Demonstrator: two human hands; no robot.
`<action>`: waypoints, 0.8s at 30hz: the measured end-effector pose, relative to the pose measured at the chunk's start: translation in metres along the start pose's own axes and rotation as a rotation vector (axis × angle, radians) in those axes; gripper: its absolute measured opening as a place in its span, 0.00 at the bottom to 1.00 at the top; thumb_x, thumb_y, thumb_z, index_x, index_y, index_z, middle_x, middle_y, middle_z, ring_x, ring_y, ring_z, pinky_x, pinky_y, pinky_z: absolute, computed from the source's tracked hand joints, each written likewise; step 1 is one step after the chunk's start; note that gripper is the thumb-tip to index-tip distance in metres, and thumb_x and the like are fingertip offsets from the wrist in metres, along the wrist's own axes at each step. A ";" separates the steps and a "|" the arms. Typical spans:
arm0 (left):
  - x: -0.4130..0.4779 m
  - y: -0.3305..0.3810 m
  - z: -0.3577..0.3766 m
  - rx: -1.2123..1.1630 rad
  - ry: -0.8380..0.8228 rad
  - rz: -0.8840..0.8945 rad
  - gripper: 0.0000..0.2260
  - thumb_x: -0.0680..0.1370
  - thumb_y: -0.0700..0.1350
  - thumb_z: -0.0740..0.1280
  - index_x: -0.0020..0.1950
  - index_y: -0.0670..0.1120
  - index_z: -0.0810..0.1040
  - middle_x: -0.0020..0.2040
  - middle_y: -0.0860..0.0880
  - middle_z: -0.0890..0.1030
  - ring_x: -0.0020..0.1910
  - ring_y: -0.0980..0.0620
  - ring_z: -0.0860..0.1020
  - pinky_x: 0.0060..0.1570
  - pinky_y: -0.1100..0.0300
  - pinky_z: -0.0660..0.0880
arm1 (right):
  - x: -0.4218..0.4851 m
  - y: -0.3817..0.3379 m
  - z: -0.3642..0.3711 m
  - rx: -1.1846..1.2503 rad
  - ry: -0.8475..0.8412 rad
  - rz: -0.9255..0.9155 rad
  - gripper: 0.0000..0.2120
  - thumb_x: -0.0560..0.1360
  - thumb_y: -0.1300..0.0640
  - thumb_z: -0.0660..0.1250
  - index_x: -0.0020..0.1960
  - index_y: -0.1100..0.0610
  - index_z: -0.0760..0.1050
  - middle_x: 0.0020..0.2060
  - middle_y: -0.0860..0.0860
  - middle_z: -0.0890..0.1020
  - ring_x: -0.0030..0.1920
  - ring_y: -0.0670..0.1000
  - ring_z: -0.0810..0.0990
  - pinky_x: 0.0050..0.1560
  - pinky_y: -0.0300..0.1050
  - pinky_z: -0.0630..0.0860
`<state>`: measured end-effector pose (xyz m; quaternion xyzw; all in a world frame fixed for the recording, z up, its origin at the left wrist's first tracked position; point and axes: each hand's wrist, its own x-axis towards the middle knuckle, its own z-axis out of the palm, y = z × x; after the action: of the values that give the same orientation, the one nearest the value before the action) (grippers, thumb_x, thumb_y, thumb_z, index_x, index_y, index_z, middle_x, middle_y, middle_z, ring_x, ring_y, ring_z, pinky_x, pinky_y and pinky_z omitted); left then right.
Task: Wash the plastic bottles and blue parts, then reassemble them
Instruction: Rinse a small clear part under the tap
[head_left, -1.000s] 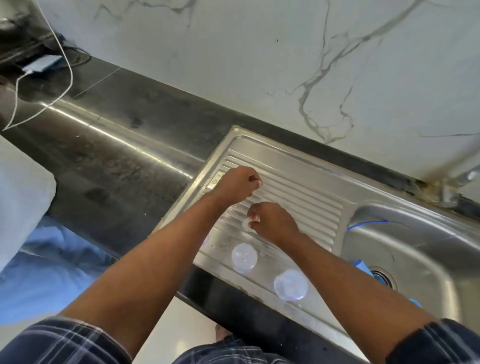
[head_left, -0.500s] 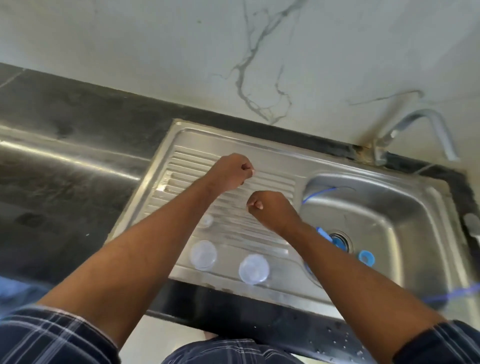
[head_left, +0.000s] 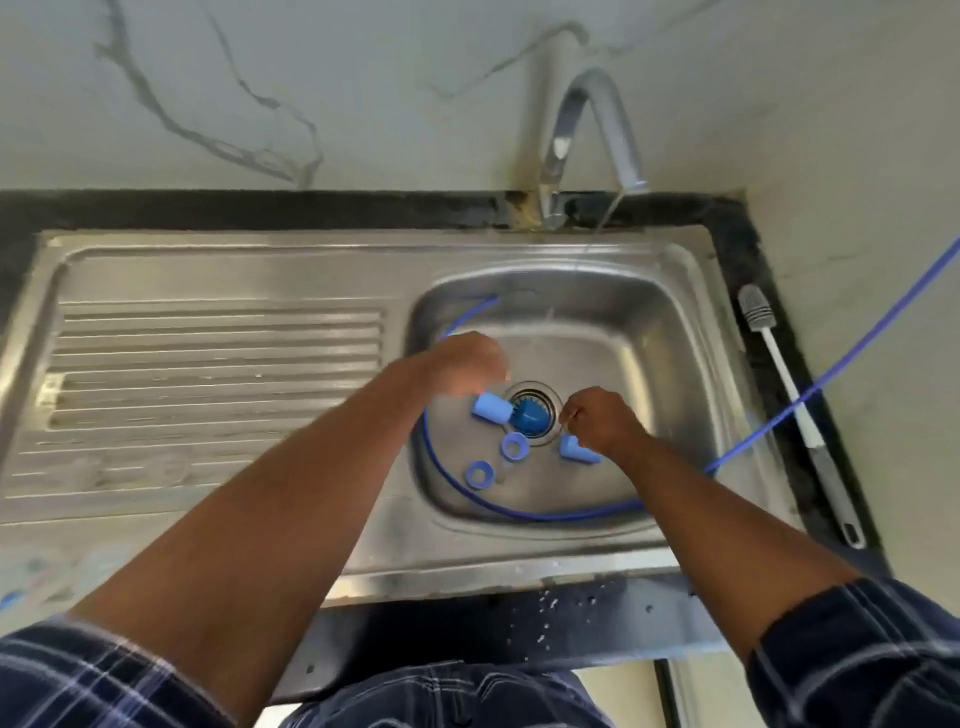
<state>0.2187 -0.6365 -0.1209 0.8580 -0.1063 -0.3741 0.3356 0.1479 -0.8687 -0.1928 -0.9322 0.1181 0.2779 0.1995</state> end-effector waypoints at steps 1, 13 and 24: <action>0.005 0.000 0.009 -0.016 -0.004 -0.021 0.09 0.81 0.42 0.67 0.56 0.40 0.83 0.49 0.44 0.83 0.42 0.46 0.84 0.27 0.71 0.72 | 0.002 0.004 0.001 -0.009 -0.009 -0.030 0.11 0.72 0.63 0.66 0.44 0.49 0.84 0.49 0.54 0.86 0.51 0.58 0.84 0.53 0.49 0.80; 0.001 -0.029 0.043 -0.171 0.142 -0.283 0.07 0.80 0.45 0.66 0.54 0.47 0.82 0.52 0.47 0.85 0.48 0.46 0.85 0.48 0.54 0.79 | 0.021 -0.043 0.067 -0.600 -0.243 -0.614 0.09 0.78 0.55 0.66 0.58 0.55 0.77 0.58 0.53 0.80 0.58 0.58 0.81 0.47 0.49 0.74; -0.009 -0.030 0.057 -0.412 0.269 -0.306 0.07 0.81 0.42 0.66 0.53 0.42 0.82 0.51 0.40 0.84 0.45 0.44 0.85 0.46 0.54 0.82 | 0.024 -0.045 0.056 -0.187 -0.291 -0.372 0.06 0.75 0.54 0.69 0.49 0.56 0.80 0.50 0.52 0.82 0.53 0.54 0.81 0.49 0.48 0.78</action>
<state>0.1698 -0.6386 -0.1637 0.8197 0.1482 -0.3170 0.4535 0.1557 -0.8070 -0.2355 -0.9024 -0.1116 0.3775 0.1753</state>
